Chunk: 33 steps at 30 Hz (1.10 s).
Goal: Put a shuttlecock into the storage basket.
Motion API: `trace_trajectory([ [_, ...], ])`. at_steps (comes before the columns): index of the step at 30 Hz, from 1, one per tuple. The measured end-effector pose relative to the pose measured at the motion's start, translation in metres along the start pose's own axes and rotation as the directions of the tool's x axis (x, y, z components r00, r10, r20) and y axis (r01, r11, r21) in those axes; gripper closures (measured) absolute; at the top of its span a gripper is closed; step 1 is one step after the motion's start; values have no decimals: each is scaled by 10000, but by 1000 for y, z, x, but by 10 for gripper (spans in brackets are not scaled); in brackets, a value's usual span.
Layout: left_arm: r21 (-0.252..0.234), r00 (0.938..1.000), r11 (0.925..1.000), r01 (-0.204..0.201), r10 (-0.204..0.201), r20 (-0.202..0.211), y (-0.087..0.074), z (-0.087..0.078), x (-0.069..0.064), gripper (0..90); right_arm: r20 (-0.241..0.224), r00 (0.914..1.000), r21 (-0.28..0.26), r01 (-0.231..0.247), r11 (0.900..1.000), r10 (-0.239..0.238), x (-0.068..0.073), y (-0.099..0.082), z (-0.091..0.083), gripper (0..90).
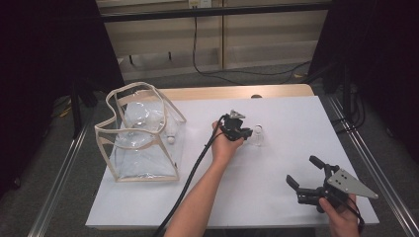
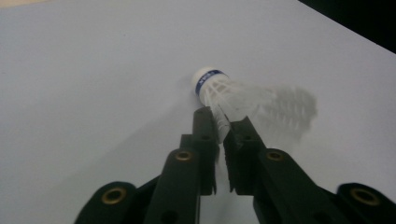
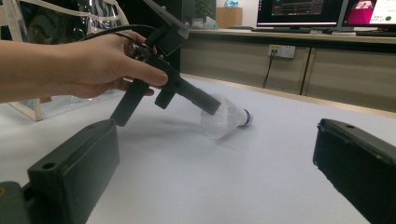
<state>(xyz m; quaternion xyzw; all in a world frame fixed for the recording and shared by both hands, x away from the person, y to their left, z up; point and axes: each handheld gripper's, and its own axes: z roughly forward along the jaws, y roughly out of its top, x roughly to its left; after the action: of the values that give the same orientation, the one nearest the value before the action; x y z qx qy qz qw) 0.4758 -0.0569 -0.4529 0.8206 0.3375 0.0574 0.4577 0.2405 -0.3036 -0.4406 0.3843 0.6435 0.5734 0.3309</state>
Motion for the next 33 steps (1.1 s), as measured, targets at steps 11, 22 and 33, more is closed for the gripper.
trace_trajectory([
  [11,39,9985,10000,35,-37,555,5,-26,-1,900,-1,10000,11,16,10000,-16,1,0,0,3],
  [22,153,9950,9999,41,-56,1001,-4,-50,-1,900,21,10000,19,15,10000,-15,1,0,1,3],
  [33,287,9891,9995,-157,113,1470,-4,-65,-8,900,17,10000,16,23,10000,-23,1,0,1,3],
])
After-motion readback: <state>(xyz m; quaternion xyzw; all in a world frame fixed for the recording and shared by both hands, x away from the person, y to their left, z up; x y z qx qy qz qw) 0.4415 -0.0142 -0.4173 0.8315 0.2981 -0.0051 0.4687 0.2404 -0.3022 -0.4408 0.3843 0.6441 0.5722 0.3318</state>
